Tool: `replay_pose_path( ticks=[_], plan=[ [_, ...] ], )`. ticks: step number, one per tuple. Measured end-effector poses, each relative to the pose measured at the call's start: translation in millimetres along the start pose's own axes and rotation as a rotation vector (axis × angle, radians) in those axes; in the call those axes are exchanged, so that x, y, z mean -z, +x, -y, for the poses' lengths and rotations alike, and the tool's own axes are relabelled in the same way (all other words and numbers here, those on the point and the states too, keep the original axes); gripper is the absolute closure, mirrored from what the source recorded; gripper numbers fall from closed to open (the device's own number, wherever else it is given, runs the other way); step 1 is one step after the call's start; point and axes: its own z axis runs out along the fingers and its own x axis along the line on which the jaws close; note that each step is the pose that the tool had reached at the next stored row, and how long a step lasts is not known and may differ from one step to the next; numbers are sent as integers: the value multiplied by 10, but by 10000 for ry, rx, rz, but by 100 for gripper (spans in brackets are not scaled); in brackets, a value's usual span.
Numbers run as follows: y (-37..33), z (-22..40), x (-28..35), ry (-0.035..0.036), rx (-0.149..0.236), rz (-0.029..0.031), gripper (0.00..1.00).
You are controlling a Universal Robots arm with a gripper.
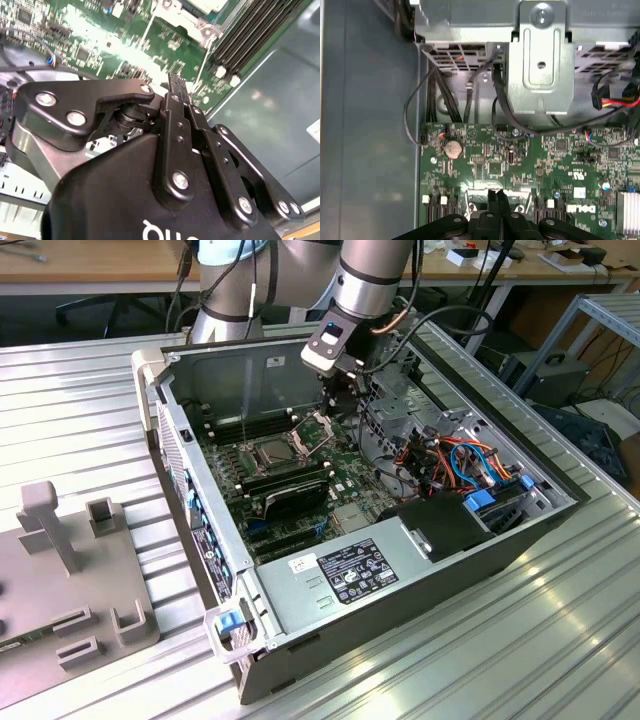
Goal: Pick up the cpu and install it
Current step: 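Close the cpu cover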
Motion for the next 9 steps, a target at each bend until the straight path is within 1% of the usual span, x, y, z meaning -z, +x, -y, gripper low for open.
replay_pose_path(
  ticks=[1,3,5,7,9],
  plan=[
    [-1,-41,-4,0,0,-1,89],
    [-2,-83,-10,0,1,0,89],
    [-3,-112,-15,0,-1,2,89],
    [-4,-157,-27,0,1,0,89],
    [-4,-174,-38,0,0,-1,89]
  ],
)
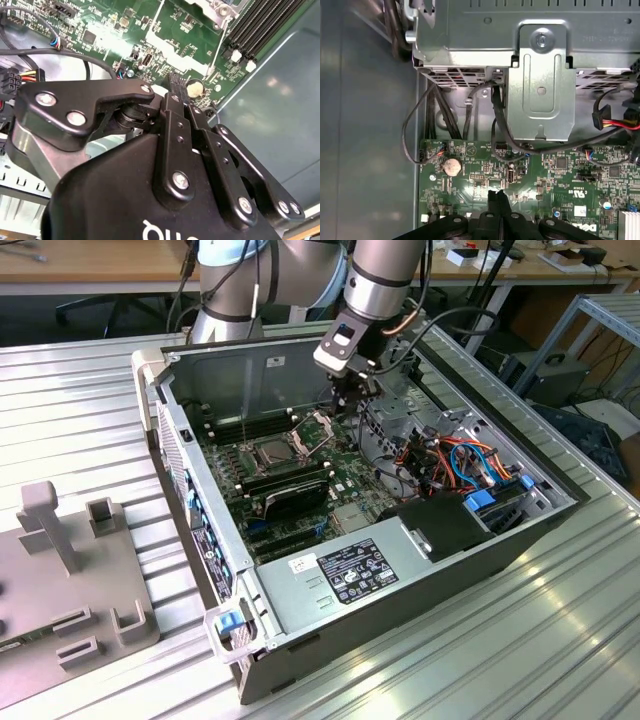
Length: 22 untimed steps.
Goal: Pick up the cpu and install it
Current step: 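Close the cpu cover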
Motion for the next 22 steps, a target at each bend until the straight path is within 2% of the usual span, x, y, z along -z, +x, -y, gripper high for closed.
replay_pose_path(
  ticks=[9,16,22],
  plan=[
    [-5,-36,-164,0,-1,6,89],
    [-5,-36,-168,0,1,7,89],
    [-6,-36,-218,0,0,6,89]
  ],
)
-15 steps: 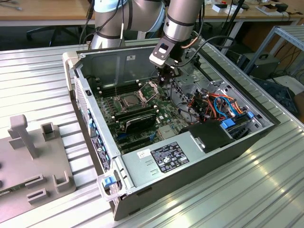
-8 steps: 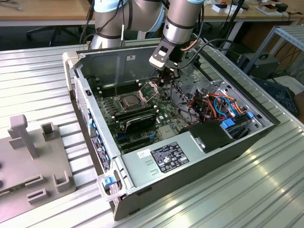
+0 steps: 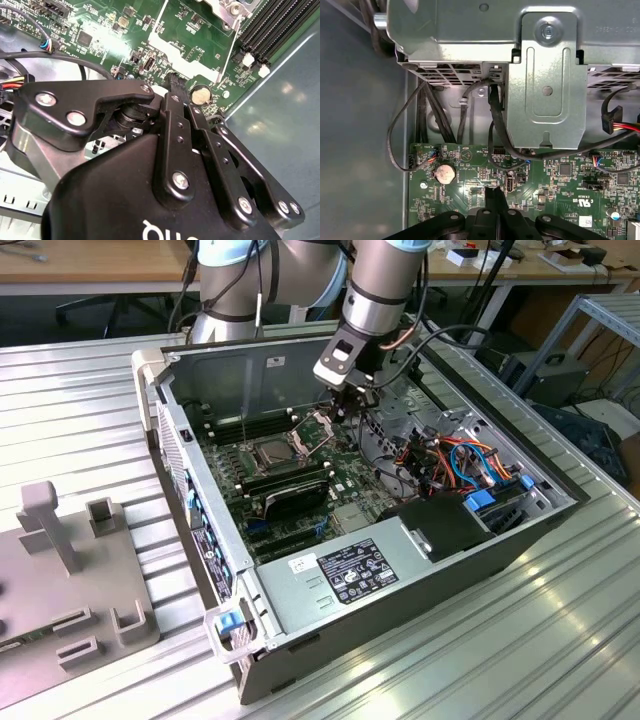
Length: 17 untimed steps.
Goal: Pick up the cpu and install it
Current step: 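Close the cpu cover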
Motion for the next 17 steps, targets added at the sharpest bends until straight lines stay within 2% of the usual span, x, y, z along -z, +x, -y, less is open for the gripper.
replay_pose_path(
  ticks=[5,11,17],
  plan=[
    [-1,0,-55,0,1,0,89],
    [-2,2,-71,0,-1,2,89],
    [-1,62,-70,-2,1,3,89]
  ],
)
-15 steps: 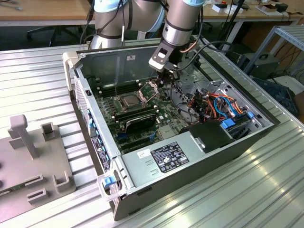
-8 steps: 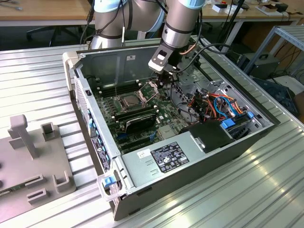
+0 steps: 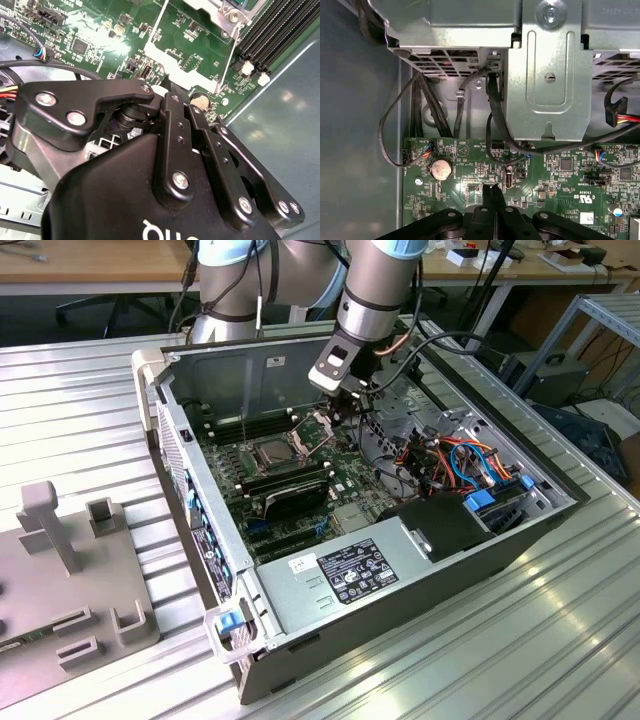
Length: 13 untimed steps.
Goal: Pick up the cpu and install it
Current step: 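Close the cpu cover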
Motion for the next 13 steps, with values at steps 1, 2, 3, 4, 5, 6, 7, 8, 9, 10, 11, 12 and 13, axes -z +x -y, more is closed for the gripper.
replay_pose_path(
  ticks=[1,2,3,4,5,6,7,8,9,10,11,12,13],
  plan=[
    [0,4,0,2,0,-1,89],
    [0,4,0,2,0,-2,89],
    [0,4,-1,2,-1,-2,89],
    [0,6,0,1,-2,-2,89],
    [1,21,1,1,0,1,89],
    [2,40,-2,5,-3,-8,89],
    [1,62,0,-6,-2,-3,89],
    [2,71,2,-10,-1,-1,89],
    [2,80,2,-16,-1,-3,89],
    [2,104,3,-30,0,-2,89],
    [3,123,3,-39,1,-2,89],
    [4,152,3,-48,0,-2,89],
    [4,193,4,-60,0,-2,89]
  ],
)
